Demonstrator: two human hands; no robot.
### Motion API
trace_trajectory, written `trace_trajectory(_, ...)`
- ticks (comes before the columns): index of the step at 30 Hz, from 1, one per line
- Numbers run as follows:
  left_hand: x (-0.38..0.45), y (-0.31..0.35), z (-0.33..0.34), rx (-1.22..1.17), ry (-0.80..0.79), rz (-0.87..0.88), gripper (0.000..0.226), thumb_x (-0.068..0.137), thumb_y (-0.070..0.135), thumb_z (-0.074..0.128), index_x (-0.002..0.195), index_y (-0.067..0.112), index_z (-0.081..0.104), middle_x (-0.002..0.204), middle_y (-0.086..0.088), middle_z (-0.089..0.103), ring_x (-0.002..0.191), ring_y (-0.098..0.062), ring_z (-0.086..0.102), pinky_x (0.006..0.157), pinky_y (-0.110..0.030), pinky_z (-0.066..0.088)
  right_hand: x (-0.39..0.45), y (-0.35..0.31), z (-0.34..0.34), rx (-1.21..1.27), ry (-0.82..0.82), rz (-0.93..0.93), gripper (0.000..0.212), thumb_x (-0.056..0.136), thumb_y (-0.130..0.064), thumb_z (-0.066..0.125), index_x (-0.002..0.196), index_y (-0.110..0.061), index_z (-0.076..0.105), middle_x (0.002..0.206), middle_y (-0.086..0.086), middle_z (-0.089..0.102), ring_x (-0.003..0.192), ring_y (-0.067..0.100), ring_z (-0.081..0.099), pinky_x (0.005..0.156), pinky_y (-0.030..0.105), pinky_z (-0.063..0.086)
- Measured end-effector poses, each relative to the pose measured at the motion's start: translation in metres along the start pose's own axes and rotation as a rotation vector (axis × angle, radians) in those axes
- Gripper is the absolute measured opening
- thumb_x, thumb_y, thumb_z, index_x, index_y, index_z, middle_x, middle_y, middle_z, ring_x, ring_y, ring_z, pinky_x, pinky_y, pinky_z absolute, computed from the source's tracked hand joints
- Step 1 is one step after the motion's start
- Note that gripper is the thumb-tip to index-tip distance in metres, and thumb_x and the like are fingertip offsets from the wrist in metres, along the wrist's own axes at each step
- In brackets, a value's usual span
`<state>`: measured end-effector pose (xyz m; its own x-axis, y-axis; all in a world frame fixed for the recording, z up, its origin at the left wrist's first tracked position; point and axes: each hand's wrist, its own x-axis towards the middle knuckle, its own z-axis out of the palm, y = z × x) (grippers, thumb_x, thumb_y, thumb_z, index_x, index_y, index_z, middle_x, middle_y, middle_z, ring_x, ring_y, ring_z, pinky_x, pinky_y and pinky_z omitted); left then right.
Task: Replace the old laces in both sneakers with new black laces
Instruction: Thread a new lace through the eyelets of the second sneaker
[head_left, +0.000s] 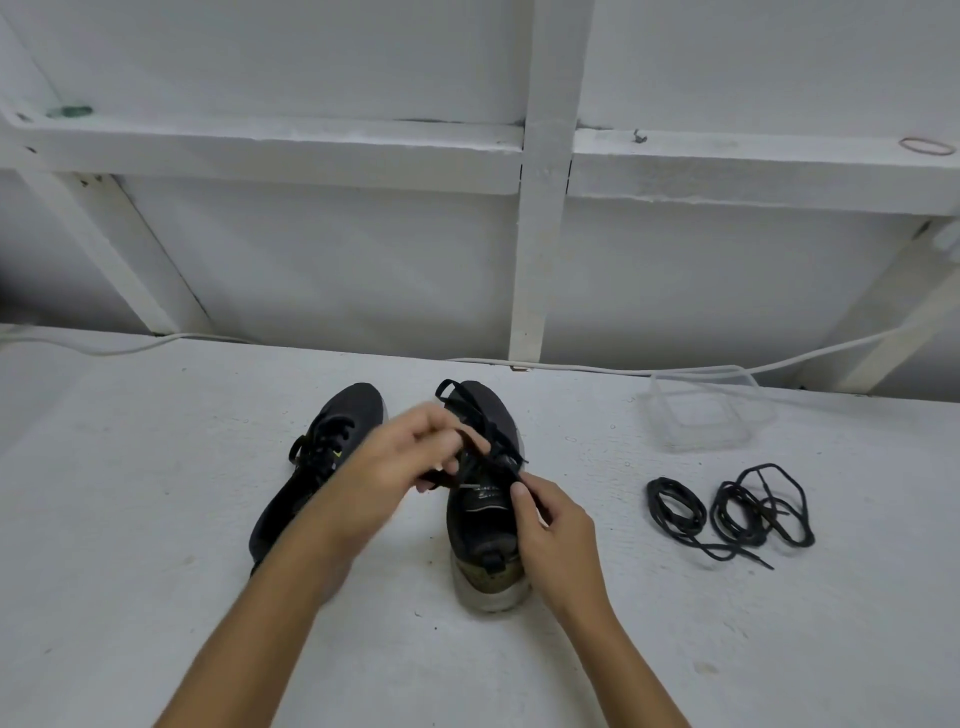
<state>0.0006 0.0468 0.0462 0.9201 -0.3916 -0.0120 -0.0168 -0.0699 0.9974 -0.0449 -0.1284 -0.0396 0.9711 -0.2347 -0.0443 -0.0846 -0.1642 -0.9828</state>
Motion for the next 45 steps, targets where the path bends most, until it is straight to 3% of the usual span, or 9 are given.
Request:
trace_trajectory(3, -0.003, 0.014, -0.008, -0.446, 0.177, -0.085, 0.017, 0.090, 0.026, 0.044, 0.076, 0.017, 0.046, 0.066, 0.004, 0.046, 0.059, -0.014, 0.033, 0.051, -0.024, 0.031, -0.001, 0.001, 0.000, 0.020, -0.008, 0.005, 0.023, 0.102, -0.020, 0.058, 0.095, -0.035, 0.072, 0.096, -0.015, 0.073, 0.094, -0.007, 0.064, 0.079, 0.005, 0.046)
trace_trajectory(6, 0.002, -0.001, -0.008, 0.296, 0.350, -0.120, 0.027, 0.093, 0.046, 0.060, 0.079, 0.024, 0.052, 0.058, 0.008, 0.039, 0.054, -0.012, 0.031, 0.048, -0.023, 0.030, -0.001, 0.002, 0.000, 0.004, -0.004, 0.000, 0.020, 0.102, -0.019, 0.058, 0.092, -0.029, 0.072, 0.096, -0.012, 0.071, 0.088, -0.007, 0.063, 0.077, 0.006, 0.046)
trace_trajectory(9, 0.005, -0.016, 0.012, 0.784, 0.182, -0.049, 0.021, 0.084, 0.052, 0.072, 0.102, 0.042, 0.070, 0.052, 0.013, 0.048, 0.051, -0.004, 0.044, 0.053, -0.016, 0.033, 0.000, 0.003, 0.000, -0.010, -0.002, 0.001, 0.023, 0.101, -0.021, 0.059, 0.095, -0.040, 0.071, 0.096, -0.023, 0.071, 0.096, -0.007, 0.064, 0.079, 0.008, 0.047)
trace_trajectory(13, 0.016, -0.028, 0.030, 1.199, 0.132, -0.110, 0.026, 0.093, 0.051, 0.059, 0.116, 0.043, 0.069, 0.092, 0.012, 0.073, 0.087, -0.011, 0.064, 0.072, -0.025, 0.049, 0.001, 0.002, -0.001, -0.032, -0.004, -0.007, 0.025, 0.102, -0.022, 0.058, 0.097, -0.043, 0.071, 0.098, -0.023, 0.072, 0.098, -0.004, 0.065, 0.080, 0.009, 0.048)
trace_trajectory(20, 0.006, -0.007, 0.013, 0.230, 0.033, -0.147, 0.015, 0.092, 0.019, 0.069, 0.078, 0.019, 0.073, 0.066, 0.003, 0.055, 0.063, -0.007, 0.047, 0.062, -0.022, 0.040, 0.000, -0.002, 0.002, -0.030, 0.006, -0.016, 0.028, 0.102, -0.020, 0.057, 0.097, -0.044, 0.069, 0.098, -0.022, 0.073, 0.099, -0.009, 0.064, 0.078, 0.006, 0.046)
trace_trajectory(28, 0.010, -0.008, 0.002, 0.160, 0.023, -0.092, 0.017, 0.094, 0.013, 0.065, 0.078, 0.014, 0.070, 0.077, 0.000, 0.064, 0.069, -0.003, 0.056, 0.065, -0.012, 0.044, 0.012, -0.001, -0.003, -0.316, -0.095, -0.150, 0.044, 0.096, -0.024, 0.063, 0.135, -0.044, 0.059, 0.110, -0.027, 0.065, 0.108, -0.006, 0.060, 0.089, 0.008, 0.043)
trace_trajectory(32, 0.023, -0.013, -0.005, 0.155, 0.059, -0.004, 0.011, 0.088, 0.025, 0.067, 0.083, 0.017, 0.072, 0.082, 0.008, 0.069, 0.079, -0.004, 0.060, 0.076, -0.017, 0.045, 0.031, -0.014, -0.004, -0.457, -0.146, -0.338, 0.015, 0.095, -0.031, 0.068, 0.106, -0.026, 0.077, 0.105, -0.015, 0.066, 0.097, -0.001, 0.058, 0.082, 0.007, 0.040)
trace_trajectory(38, 0.035, -0.053, -0.009, 0.666, 0.570, 0.044, 0.027, 0.092, 0.022, 0.066, 0.118, 0.027, 0.065, 0.114, 0.009, 0.053, 0.101, -0.015, 0.055, 0.094, -0.037, 0.049, 0.050, -0.030, -0.018, 0.235, -0.033, 0.278, 0.027, 0.104, -0.021, 0.047, 0.090, -0.012, 0.069, 0.091, 0.002, 0.075, 0.093, 0.022, 0.070, 0.083, 0.039, 0.061)
trace_trajectory(45, 0.035, -0.055, 0.022, 0.699, 0.235, -0.104, 0.018, 0.087, 0.049, 0.069, 0.098, 0.036, 0.075, 0.101, 0.015, 0.059, 0.087, 0.000, 0.053, 0.080, -0.022, 0.043, 0.060, -0.016, -0.035, 0.384, 0.140, 0.600, 0.044, 0.109, -0.045, 0.028, 0.099, -0.017, 0.061, 0.092, 0.004, 0.077, 0.085, 0.021, 0.071, 0.065, 0.031, 0.052)
